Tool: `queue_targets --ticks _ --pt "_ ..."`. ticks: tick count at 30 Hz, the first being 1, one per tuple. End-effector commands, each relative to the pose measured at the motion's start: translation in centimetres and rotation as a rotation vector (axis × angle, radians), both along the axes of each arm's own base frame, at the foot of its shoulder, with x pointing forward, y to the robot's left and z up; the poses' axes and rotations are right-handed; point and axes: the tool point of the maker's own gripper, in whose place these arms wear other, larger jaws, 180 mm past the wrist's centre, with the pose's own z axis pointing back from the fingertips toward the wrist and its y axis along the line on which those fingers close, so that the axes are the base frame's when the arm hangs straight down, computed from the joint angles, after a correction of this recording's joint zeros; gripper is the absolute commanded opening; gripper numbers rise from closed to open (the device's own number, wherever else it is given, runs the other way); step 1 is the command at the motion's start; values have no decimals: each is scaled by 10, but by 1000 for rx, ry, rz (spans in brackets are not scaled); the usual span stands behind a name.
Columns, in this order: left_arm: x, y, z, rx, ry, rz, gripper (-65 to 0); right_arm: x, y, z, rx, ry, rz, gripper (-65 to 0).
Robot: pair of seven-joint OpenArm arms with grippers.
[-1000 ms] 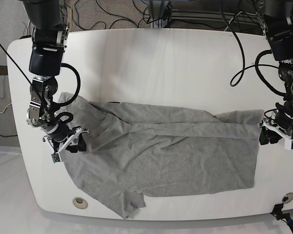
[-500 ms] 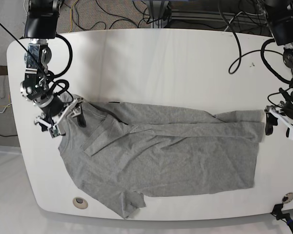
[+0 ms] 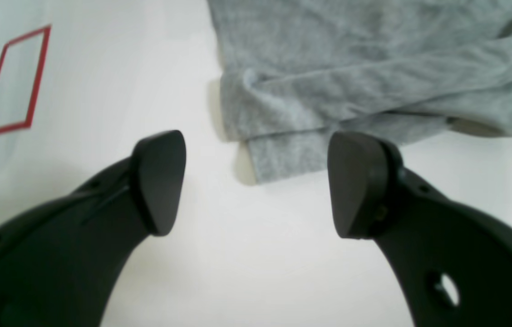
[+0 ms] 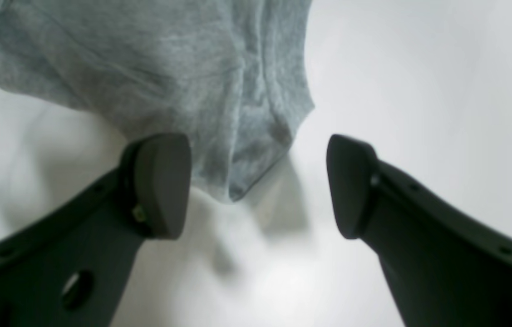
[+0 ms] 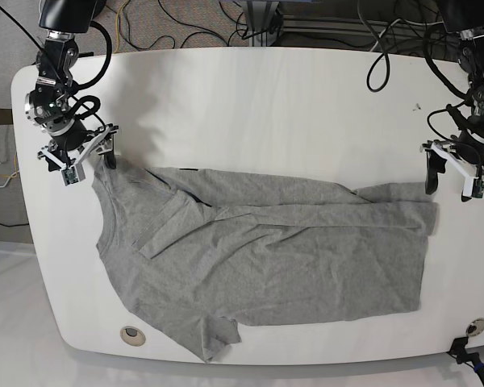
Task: Fold the T-shirt properly
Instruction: 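Open both grippers and raise them off the folded shirt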
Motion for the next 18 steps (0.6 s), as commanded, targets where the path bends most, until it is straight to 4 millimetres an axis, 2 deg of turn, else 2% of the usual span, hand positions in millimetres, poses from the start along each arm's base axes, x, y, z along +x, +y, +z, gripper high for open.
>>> queue_targets --ticks 1,3,9,11,13,18 --pt "7 4 17 11 -54 -6 -189 6 -9 3 7 -24 -17 -202" --pt "6 4 16 11 -53 -6 -189 10 -7 -2 36 -33 -32 -202" --pt "6 4 16 12 -52 -5 -189 3 -1 -26 102 -11 -38 -202" --pt "6 5 16 12 -52 -4 -189 2 -1 -27 107 -7 -41 -209" --pt "5 6 17 12 -53 -1 -189 2 0 -27 108 -7 -42 -260" --pt "4 22 20 5 -69 54 -189 2 0 -28 110 -6 -42 -476"
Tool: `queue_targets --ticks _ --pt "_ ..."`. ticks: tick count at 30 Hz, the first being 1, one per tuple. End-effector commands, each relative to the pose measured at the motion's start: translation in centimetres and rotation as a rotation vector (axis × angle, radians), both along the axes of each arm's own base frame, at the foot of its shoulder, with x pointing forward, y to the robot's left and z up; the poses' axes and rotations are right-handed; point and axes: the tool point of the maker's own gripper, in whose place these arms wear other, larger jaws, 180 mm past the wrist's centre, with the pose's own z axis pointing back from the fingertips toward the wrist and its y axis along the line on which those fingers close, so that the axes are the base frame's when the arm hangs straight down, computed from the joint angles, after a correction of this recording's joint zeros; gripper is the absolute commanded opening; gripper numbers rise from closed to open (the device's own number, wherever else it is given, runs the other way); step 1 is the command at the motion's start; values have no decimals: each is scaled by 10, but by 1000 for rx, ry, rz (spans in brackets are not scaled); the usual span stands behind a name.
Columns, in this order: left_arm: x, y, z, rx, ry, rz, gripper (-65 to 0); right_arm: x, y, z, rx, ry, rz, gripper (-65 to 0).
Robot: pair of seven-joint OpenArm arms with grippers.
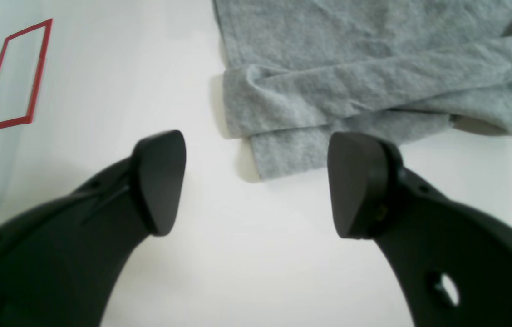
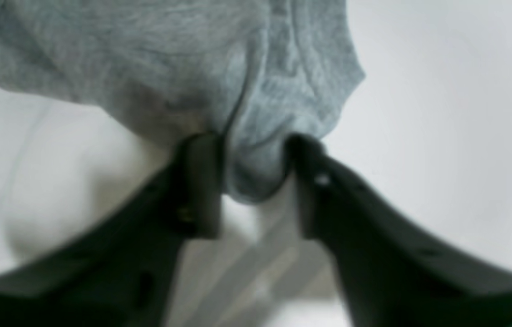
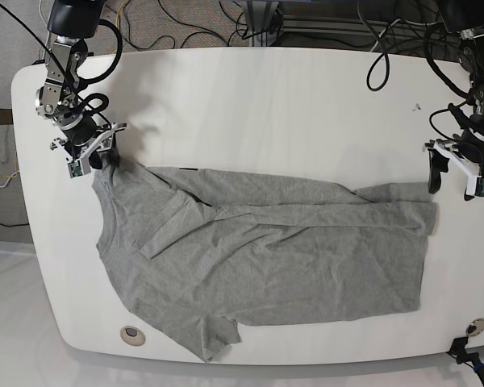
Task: Fold the T-shirt properly
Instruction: 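Open both grippers and raise them off the folded shirt, then lower the left gripper and grasp the shirt edge near it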
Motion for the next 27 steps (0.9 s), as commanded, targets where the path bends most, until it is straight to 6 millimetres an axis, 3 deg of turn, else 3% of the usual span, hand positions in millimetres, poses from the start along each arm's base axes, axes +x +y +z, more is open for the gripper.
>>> queue_targets --ticks 1,4,6,9,19,27 --pt "4 17 16 0 -59 42 -189 5 -8 8 -22 -18 -2 -513" --pt "5 36 21 -11 -79 101 -189 5 -8 8 -22 -18 -2 -614" --pt "4 41 12 -25 -58 119 -189 4 -8 8 -22 -16 -2 -650" --pt "4 45 -2 -55 -30 139 -189 4 -8 8 -22 -16 -2 -650" --pt "24 27 -35 -153 24 133 -189 4 -8 7 -22 -15 -2 -650" --pt "25 20 -61 -221 70 161 -189 4 -8 8 -23 -17 0 -650"
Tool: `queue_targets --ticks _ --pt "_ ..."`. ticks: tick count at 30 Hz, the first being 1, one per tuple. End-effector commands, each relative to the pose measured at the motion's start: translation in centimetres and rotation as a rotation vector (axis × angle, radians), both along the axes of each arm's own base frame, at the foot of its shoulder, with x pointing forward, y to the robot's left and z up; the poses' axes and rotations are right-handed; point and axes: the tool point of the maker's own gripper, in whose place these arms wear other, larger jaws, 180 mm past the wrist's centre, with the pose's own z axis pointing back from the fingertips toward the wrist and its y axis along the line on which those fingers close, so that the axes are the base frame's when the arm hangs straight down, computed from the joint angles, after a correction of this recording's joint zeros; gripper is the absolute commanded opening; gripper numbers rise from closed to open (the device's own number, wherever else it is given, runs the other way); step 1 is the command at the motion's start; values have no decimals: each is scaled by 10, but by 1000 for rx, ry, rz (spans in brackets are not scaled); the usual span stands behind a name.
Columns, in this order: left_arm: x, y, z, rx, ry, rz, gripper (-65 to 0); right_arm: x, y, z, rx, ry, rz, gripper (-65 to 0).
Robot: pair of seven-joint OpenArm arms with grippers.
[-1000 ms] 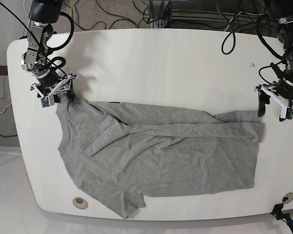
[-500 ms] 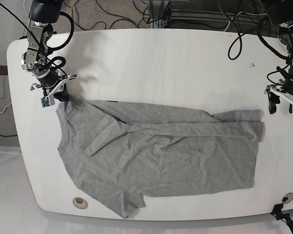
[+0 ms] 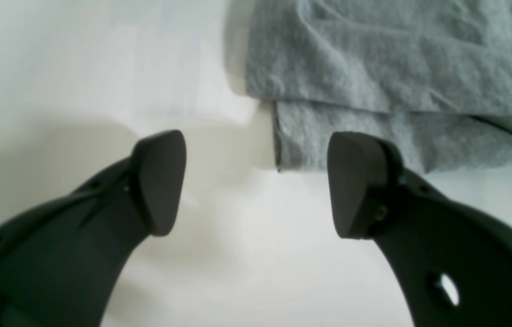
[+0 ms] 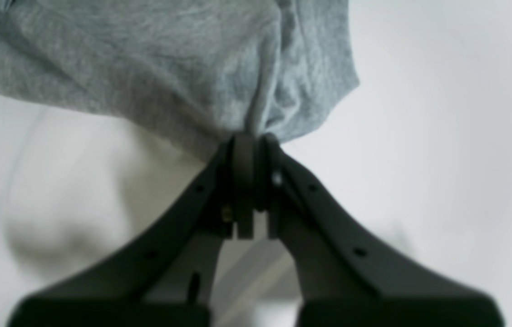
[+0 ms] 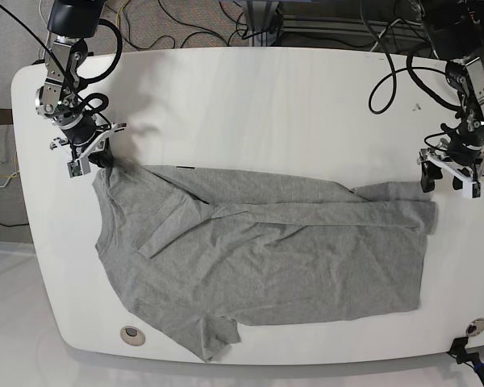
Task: Fold the T-shirt properly
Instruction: 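Lower the left gripper and grasp the shirt edge near it, then pull the shirt toward the robot base with both grippers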
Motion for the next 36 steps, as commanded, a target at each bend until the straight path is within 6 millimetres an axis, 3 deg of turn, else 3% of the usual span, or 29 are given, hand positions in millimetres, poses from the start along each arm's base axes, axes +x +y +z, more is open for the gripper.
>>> queue_targets --ticks 1,10,19,28,34,36 --pt "8 4 10 3 -37 -3 -189 4 -7 9 -24 -16 3 -650" --pt "17 -22 -15 -62 9 -34 -189 4 -7 8 -24 -15 5 -650" --pt "23 -41 -19 -89 8 -56 -196 4 -7 8 -24 -15 5 -650" --pt "27 -40 -16 -86 0 -54 -630 4 -7 8 -24 -15 5 -650" --pt "25 -37 -17 -79 7 -54 -650 4 -7 8 -23 -14 5 -650" --pt "12 -29 -26 -27 55 -65 -650 0 -7 6 -24 -7 4 -650"
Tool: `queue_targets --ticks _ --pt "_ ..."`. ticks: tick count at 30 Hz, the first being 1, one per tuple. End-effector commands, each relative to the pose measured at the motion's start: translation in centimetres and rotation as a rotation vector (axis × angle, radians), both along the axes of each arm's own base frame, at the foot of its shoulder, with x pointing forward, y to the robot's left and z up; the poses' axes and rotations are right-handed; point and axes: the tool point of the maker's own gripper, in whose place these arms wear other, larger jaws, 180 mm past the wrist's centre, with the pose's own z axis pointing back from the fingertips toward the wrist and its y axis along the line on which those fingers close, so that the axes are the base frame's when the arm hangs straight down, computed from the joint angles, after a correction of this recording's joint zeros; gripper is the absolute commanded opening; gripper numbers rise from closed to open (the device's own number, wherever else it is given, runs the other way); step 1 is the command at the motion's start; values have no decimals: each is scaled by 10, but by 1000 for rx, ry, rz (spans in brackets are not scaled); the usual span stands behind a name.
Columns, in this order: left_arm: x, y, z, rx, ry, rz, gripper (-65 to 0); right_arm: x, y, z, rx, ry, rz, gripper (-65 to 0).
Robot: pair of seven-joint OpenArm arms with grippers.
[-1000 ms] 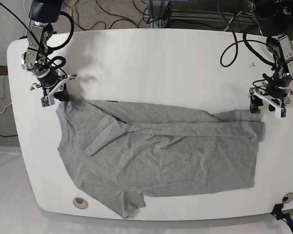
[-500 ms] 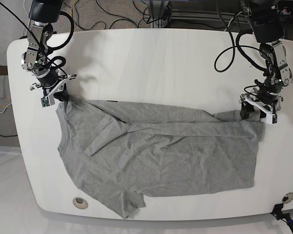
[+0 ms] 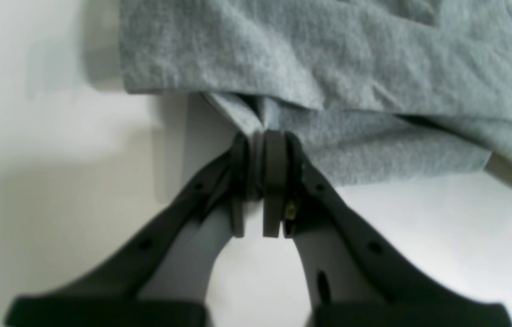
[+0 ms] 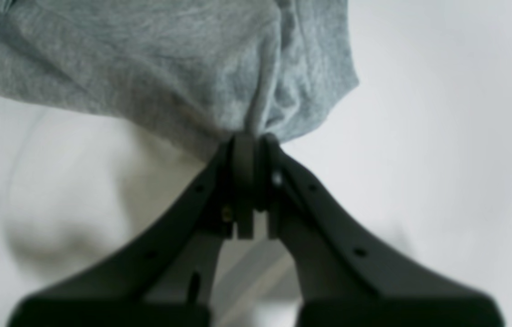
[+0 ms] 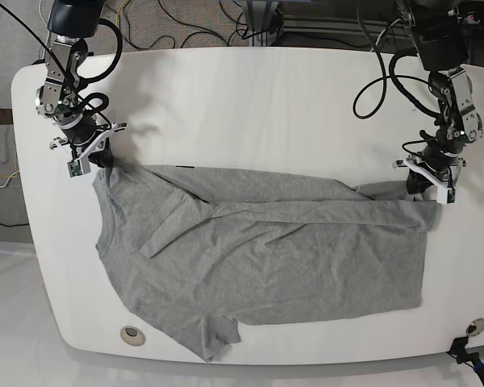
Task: Fold the T-shirt properly
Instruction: 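Pull the shirt toward the robot base with both grippers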
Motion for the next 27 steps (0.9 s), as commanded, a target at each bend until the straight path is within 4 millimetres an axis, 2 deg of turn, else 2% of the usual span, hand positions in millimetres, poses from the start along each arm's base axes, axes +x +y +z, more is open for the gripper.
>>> queue_targets --ticks 1,3,5,7,16,21,27 --pt "-4 16 2 86 23 -17 -650 -6 -7 1 -24 11 4 -650" --pt "-9 21 -1 126 47 -27 -650 -11 -6 3 -33 9 14 -650" --pt "-24 30 -8 165 86 -39 -650 -21 -5 1 -41 23 23 -650" --pt "-34 37 -3 206 92 -74 -650 -32 -3 1 -53 34 38 -650" --pt "-97 33 -4 300 160 -201 -650 -90 10 -5 -84 106 97 -650" --pt "-137 31 -5 323 210 -242 -650 -111 2 5 -115 113 87 -650" --pt "-177 32 -3 346 263 -272 -650 -136 5 1 -119 159 104 -650"
